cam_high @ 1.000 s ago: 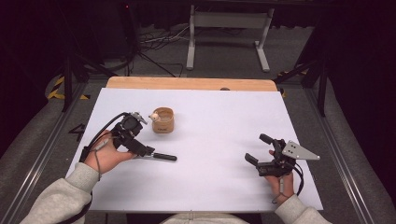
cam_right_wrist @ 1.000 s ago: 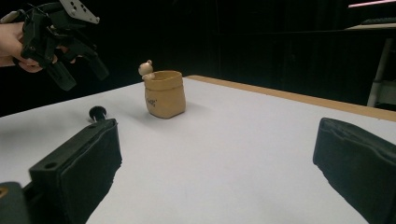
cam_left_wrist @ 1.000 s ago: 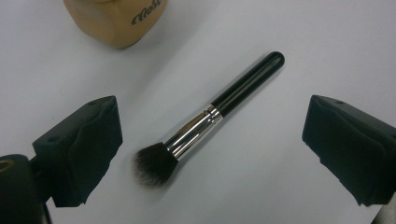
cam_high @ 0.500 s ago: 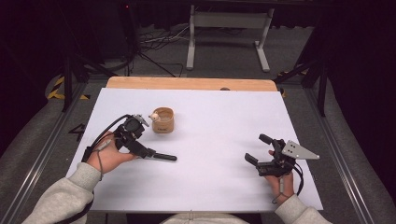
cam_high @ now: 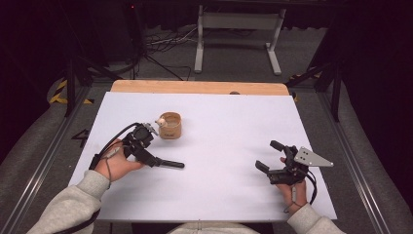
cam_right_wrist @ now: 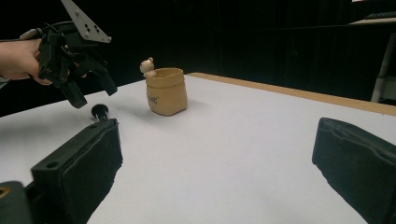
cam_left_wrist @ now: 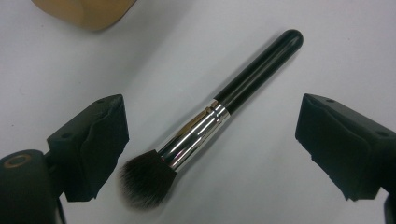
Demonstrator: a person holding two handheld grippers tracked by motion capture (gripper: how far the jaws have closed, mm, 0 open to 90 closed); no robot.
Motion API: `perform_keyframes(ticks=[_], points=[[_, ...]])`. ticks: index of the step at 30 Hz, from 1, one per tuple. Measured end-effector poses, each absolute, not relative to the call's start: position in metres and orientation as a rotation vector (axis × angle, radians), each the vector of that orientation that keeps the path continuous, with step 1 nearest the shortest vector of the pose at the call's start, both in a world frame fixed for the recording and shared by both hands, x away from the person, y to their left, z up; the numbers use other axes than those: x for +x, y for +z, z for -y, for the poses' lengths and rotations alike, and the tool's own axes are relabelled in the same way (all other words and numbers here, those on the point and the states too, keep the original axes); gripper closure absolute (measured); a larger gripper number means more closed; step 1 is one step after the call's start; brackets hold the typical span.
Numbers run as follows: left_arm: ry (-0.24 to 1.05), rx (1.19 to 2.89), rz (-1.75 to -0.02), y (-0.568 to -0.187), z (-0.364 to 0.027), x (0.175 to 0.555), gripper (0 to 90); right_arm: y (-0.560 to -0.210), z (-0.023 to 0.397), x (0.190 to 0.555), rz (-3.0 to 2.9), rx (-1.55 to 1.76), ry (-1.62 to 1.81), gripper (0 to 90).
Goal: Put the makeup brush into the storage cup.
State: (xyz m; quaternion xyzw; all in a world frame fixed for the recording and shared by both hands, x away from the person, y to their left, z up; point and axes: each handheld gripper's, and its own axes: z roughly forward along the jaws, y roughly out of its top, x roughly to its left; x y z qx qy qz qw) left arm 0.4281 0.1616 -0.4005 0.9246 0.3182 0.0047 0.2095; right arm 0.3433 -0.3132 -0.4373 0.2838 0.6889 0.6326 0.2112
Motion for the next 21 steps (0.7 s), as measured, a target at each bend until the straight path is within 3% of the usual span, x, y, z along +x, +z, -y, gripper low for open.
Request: perform_keyframes(ticks=[21], points=[[-0.011,2.622,-0.934,-0.418,-0.159,0.434,14.8,-0.438,0.315,0.344,-1.926,0.806,1.754,2.3]])
